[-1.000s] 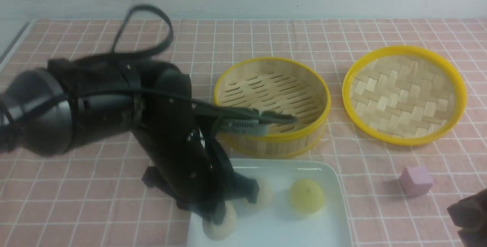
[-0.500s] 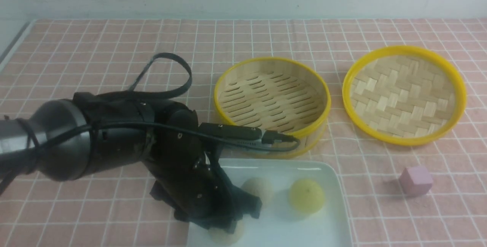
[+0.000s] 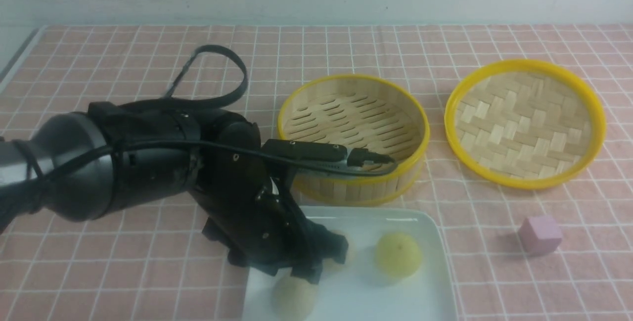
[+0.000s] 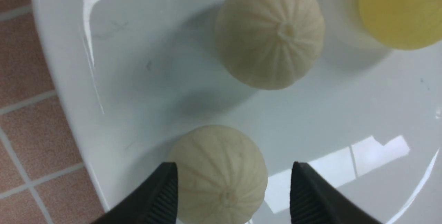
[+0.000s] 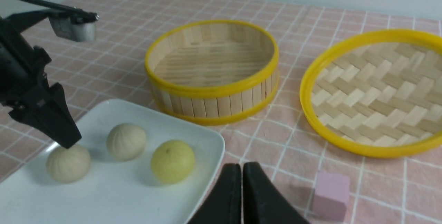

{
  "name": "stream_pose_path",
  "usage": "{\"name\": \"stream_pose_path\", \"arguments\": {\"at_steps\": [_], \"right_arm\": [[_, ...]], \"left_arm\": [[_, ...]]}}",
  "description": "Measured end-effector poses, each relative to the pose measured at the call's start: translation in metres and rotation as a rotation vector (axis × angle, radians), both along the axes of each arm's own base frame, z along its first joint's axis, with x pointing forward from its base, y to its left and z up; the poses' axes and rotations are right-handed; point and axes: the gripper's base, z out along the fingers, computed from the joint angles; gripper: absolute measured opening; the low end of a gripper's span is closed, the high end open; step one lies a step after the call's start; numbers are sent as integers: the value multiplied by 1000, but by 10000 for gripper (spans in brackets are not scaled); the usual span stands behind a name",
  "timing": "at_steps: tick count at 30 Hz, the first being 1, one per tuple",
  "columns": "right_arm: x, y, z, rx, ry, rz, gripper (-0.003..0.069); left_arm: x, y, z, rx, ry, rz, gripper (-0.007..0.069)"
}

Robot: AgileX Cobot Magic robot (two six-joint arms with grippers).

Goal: Put the steamed buns into the plate on the pink tablecloth.

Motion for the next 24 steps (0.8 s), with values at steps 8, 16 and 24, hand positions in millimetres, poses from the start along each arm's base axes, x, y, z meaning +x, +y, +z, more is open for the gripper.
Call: {"name": "stream_pose_path", "arguments": {"at_steps": [8,16,24], "right_arm": [[4,2,-9,10,-35,2,1],[5,2,-10,8,-36,1,8],[4,3,-10,11,-34,2,19]], "left_arm": [[1,0,0,-4,-6,1,444],[1,-1,0,-8,-11,2,444],[2,-1,1,-18,-26,5,439]]}}
